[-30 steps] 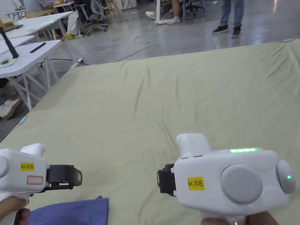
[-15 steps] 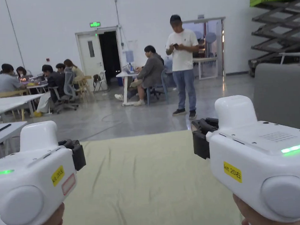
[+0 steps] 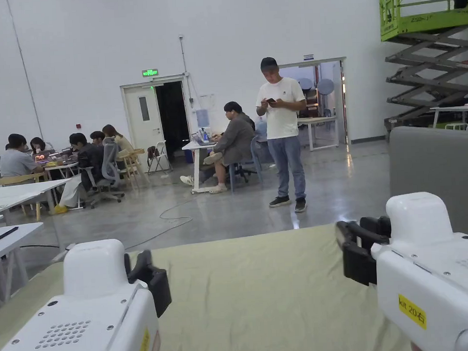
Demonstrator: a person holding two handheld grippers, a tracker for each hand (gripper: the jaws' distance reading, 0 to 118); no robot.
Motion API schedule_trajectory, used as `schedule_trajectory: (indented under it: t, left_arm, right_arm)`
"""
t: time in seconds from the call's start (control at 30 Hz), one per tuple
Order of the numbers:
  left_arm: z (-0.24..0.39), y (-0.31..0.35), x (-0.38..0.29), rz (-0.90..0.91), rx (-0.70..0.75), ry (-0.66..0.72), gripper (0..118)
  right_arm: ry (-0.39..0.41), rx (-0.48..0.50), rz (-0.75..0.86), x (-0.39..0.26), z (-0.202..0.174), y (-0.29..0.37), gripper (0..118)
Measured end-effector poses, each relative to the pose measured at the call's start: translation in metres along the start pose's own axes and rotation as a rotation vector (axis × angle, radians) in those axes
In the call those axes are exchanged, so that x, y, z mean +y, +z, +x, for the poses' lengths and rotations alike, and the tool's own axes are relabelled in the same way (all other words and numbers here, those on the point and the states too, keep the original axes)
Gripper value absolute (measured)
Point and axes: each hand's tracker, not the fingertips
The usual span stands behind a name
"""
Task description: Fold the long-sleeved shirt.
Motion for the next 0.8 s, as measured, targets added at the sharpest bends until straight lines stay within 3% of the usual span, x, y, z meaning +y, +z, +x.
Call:
schedule_trajectory:
  t: [0.03,0.07,0.1,0.13,0.3,0.53,0.8]
  left_arm:
    - [-0.002,0.001,0.001,-0.005,0.0,0.005,91]
    - [-0.002,0.0,0.003,-0.019,-0.004,0.007,118]
    - [-0.003,0.001,0.002,-0.061,-0.013,0.007,118]
    - [-0.004,0.004,0.0,0.018,-0.014,0.013,118]
    - [-0.003,0.007,0.0,0.017,0.005,-0.034,118]
    - [-0.01,0.001,-0.003,-0.017,-0.003,0.015,118]
    - [-0.008,0.002,-0.003,-0.032,-0.01,0.011,118]
  right_arm:
    - [-0.022,0.038,-0.012,0.001,0.002,-0.003,75]
    - [-0.061,0.059,-0.027,0.001,0.004,-0.006,109]
    - [-0.092,0.055,-0.036,0.002,0.004,-0.008,118]
    - [-0.099,0.027,-0.037,0.002,0.005,-0.01,118]
    - [-0.068,-0.083,-0.061,0.008,-0.005,-0.011,118]
    - [-0.127,0.02,-0.082,0.011,-0.004,-0.006,118]
    - [-0.057,0.007,-0.083,0.006,-0.021,-0.007,118]
